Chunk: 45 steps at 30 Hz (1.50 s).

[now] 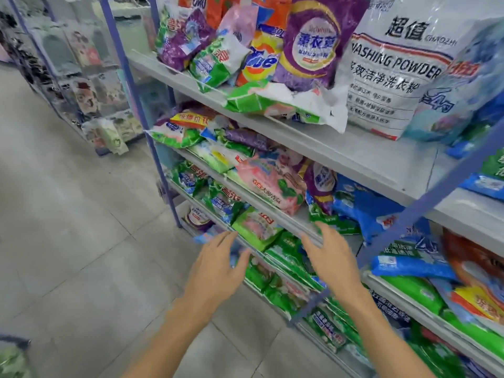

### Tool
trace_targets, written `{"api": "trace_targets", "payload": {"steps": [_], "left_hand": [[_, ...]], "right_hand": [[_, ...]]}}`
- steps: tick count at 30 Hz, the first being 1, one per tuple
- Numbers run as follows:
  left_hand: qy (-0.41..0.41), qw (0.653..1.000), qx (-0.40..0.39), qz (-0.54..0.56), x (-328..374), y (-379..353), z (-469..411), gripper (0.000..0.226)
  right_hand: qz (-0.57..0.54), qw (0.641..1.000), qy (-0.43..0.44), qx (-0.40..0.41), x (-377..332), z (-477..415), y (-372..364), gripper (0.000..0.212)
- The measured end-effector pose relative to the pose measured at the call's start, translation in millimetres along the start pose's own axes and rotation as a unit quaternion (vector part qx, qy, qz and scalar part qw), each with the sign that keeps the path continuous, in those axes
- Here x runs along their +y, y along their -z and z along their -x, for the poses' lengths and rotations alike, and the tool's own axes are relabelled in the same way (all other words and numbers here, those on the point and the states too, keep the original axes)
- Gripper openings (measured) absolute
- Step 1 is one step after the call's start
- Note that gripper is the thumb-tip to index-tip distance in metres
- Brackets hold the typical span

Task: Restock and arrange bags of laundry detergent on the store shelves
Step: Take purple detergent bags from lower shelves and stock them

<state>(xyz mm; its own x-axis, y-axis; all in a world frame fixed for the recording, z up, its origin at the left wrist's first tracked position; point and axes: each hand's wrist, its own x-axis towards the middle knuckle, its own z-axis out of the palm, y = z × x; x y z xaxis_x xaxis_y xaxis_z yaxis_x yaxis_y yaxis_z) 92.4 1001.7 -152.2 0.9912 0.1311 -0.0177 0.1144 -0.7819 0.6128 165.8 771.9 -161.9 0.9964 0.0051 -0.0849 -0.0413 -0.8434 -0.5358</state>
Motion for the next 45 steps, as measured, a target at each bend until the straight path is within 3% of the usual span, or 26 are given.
{"api": "trace_targets", "payload": {"steps": [10,15,18,22,27,31,34,40,43,45], "left_hand": [[-0.083,0.989,-0.098,0.071,-1,-86,-145,0.060],[-0.096,0.979,-0.078,0.163,20,-118,-191,0.058],[-0.101,0.963,-0.051,0.246,44,-130,-219,0.040],[-0.059,0.943,-0.059,0.321,71,-158,-267,0.029],[0.073,0.887,-0.033,0.455,92,-199,-312,0.027],[0.073,0.872,0.021,0.483,99,-213,-313,0.026],[0.051,0.848,-0.002,0.528,96,-216,-312,0.014],[0.012,0.781,-0.065,0.622,88,-181,-286,0.015],[-0.004,0.785,-0.077,0.614,72,-151,-278,0.025],[-0.004,0.788,-0.098,0.608,59,-136,-268,0.027]], "right_hand": [[0.010,0.991,-0.085,0.103,36,-92,-40,0.054],[0.048,0.982,-0.094,0.158,59,-125,-49,0.053],[0.068,0.977,-0.084,0.185,72,-133,-55,0.049],[0.093,0.972,-0.082,0.200,85,-143,-63,0.053],[0.086,0.969,-0.079,0.219,93,-147,-71,0.056],[0.084,0.971,-0.068,0.212,97,-144,-76,0.060],[0.086,0.974,-0.065,0.198,98,-143,-77,0.062],[0.054,0.977,-0.055,0.200,94,-142,-70,0.061],[-0.009,0.978,-0.048,0.203,89,-142,-64,0.059],[-0.142,0.972,-0.040,0.181,79,-140,-59,0.058]]}}
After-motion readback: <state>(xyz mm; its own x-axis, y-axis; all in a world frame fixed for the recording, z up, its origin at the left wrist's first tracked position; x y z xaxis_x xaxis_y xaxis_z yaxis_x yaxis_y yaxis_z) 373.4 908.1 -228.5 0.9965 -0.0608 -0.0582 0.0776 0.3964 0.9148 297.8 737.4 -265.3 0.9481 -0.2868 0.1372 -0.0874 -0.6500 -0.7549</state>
